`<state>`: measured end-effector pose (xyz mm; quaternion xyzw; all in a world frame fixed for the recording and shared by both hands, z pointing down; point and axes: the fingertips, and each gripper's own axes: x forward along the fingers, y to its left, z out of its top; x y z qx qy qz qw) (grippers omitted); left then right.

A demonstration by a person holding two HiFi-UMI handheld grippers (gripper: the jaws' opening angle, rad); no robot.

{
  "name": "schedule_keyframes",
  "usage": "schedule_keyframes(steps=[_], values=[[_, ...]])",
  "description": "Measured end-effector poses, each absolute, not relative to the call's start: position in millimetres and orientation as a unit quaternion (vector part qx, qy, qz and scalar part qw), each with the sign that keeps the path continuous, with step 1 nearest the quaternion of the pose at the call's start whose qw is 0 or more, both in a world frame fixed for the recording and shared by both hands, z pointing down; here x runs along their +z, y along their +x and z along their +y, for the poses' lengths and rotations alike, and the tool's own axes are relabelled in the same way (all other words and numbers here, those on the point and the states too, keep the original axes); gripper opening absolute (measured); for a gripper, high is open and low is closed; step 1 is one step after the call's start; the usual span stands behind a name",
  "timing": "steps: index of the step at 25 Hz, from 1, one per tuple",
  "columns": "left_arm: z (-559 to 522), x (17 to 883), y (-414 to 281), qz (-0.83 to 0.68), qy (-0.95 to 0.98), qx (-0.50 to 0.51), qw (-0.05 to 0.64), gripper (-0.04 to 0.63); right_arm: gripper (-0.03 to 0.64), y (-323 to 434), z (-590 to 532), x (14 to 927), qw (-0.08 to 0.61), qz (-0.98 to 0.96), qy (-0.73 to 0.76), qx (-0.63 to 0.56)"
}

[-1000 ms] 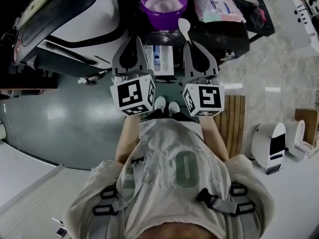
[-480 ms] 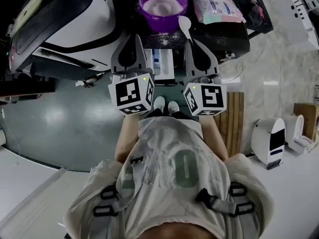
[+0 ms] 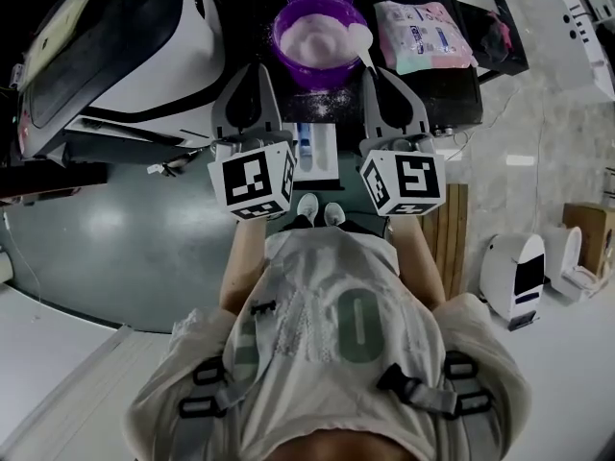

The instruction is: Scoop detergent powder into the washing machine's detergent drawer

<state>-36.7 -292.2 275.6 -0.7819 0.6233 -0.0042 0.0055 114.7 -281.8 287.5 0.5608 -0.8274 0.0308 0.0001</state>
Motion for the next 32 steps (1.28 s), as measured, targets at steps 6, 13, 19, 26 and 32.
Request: schedule_keyframes(steps=[6,13,19,26,32], values=[[-311,258,-41,0.629,-0.777,-0.006,0.009,0.02,0.009,109,-318,264,0.022,-0.85,0.525,0.042],[-320,257,-53,0.637,-0.77,-0.017,-0.003,0.02,0.009,92,-345,264,0.093,-0.875,0.473,0.054],[-330,262,-71,0.648,-0.761,0.003,-0.027,0.02,0.009,68,-372,280,0.215,-0.9,0.378,0.009],[-325,284,-77,0.652,-0.757,-0.015,-0.044,0.02,0.009,48,-385,322,0.386,-0.892,0.232,-0.032],[-320,301,-80,0.655,-0.753,-0.024,-0.055,0.02,0.009,40,-377,357,0.474,-0.869,0.137,-0.04]])
